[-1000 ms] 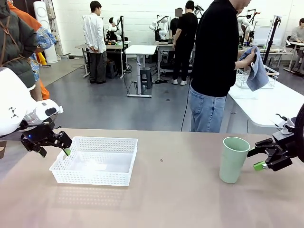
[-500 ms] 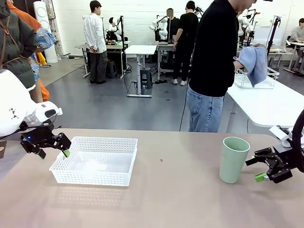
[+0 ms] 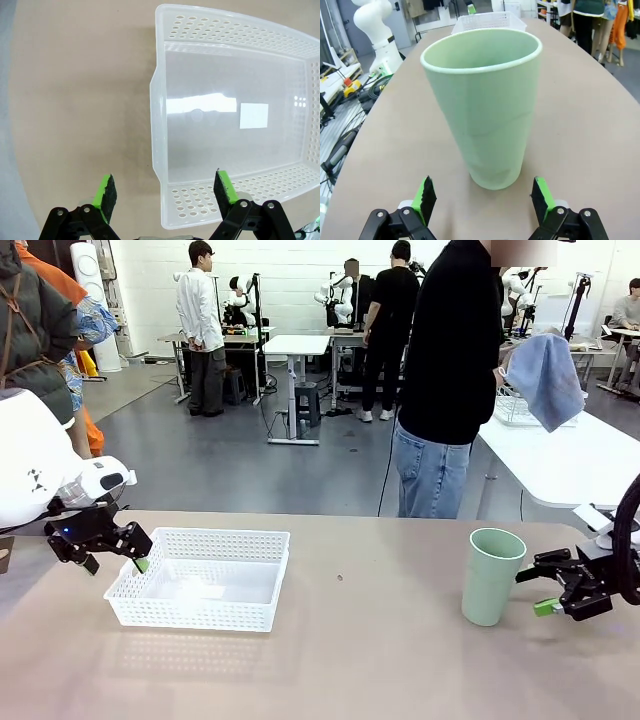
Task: Clean and organize the cups into the basket.
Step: Pick up the Organizing basket and move it to the center of the table, then pick up the Reusable plastic cup from the right side of the table and place it inside the Organizing basket.
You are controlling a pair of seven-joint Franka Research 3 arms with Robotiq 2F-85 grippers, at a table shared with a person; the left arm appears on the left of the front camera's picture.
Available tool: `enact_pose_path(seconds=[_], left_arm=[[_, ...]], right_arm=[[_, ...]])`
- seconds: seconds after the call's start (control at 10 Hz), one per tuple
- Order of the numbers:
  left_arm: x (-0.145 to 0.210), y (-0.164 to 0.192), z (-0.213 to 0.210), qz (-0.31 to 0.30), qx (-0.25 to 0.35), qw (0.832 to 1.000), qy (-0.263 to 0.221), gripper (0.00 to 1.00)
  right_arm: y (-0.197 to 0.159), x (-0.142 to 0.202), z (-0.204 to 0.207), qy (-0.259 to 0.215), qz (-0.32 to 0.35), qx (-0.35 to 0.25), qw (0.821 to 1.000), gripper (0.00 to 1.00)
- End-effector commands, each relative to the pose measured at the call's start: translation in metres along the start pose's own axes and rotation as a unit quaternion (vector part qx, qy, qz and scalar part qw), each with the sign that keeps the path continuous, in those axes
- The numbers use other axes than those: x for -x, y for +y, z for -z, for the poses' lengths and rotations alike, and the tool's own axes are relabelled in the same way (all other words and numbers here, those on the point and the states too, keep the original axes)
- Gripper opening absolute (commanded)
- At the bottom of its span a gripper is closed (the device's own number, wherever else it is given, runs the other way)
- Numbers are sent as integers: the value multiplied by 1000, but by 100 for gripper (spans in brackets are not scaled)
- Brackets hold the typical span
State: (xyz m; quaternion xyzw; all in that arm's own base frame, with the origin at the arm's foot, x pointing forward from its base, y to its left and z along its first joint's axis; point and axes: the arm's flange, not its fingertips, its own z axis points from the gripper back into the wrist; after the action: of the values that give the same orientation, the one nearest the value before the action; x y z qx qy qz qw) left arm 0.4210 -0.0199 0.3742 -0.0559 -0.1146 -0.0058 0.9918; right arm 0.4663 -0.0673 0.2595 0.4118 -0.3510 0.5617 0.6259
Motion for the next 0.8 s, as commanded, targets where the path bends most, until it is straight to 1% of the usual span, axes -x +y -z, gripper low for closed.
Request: enact_pose_path(seconds=[0.0, 0.3, 0.7], left_arm=[[-7, -8, 11, 2, -24, 1000, 12, 100], [-7, -21, 24, 15, -42, 998, 33, 100], [-8, -27, 36, 21, -56, 997, 47, 100]], right_arm=[[-16, 5, 12, -22, -2, -14, 1000, 100], [-20, 6, 16, -28, 0, -21, 999, 100], [-25, 3, 24, -35, -1, -30, 999, 100]])
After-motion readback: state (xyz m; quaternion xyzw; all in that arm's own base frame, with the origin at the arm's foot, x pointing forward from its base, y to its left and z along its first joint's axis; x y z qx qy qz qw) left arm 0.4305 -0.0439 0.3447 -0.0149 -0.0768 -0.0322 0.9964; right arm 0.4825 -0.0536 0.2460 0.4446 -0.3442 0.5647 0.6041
